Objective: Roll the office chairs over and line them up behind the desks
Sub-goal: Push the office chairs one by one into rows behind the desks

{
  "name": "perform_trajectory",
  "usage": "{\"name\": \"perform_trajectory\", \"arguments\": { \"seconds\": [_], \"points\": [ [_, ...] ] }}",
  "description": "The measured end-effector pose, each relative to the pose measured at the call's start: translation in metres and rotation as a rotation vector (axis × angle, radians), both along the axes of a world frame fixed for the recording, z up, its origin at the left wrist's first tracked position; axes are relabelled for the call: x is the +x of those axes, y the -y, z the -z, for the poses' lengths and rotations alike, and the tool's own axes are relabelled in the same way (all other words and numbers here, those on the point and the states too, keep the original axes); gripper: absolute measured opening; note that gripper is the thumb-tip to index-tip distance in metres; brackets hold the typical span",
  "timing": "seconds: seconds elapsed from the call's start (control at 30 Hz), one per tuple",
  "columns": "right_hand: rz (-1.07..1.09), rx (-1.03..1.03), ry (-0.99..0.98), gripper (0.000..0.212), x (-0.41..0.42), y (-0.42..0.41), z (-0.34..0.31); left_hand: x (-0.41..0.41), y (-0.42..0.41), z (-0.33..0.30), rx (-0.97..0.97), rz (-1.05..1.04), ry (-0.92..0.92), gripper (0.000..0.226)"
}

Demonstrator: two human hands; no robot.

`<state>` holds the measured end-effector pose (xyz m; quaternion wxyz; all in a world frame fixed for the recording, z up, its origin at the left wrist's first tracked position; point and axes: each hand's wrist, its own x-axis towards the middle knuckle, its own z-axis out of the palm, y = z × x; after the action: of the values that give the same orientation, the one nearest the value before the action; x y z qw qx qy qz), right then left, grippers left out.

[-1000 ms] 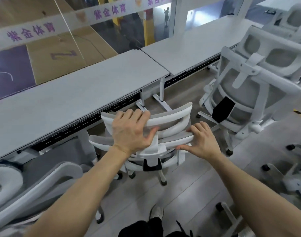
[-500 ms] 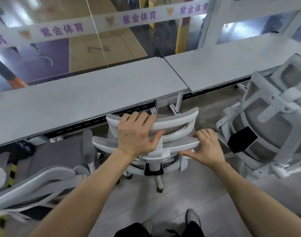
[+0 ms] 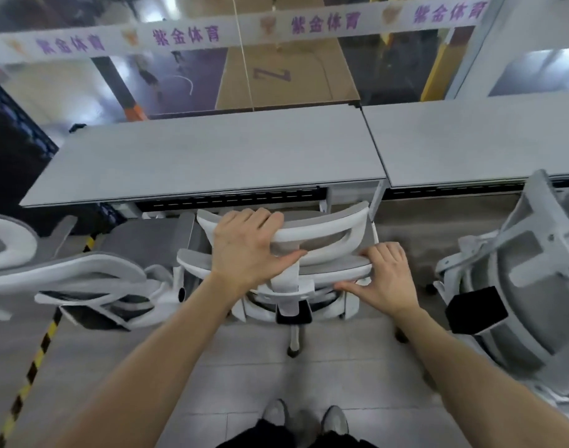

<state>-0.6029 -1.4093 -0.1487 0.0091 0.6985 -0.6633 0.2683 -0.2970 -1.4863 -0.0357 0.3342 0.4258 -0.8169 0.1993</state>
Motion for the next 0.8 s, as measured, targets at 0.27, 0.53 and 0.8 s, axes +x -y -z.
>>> {"name": "perform_trajectory", "arguments": {
  "seconds": [0.27, 0.53, 0.8],
  "points": [
    [-0.008, -0.025, 0.008, 0.085, 0.005, -0.013, 0.002, 0.001, -0.011, 0.001, -0.034, 0.004, -0.061, 0.055],
    [-0.036, -0.041, -0.040, 0.086, 0.003, -0.004, 0.004, 0.005, -0.005, -0.002, -0.072, 0.008, -0.108, 0.055],
    [-0.042, 0.020, -0.027, 0.084, -0.012, 0.021, -0.004, -0.013, 0.018, -0.001, -0.027, -0.005, -0.137, 0.056]
  ]
}}
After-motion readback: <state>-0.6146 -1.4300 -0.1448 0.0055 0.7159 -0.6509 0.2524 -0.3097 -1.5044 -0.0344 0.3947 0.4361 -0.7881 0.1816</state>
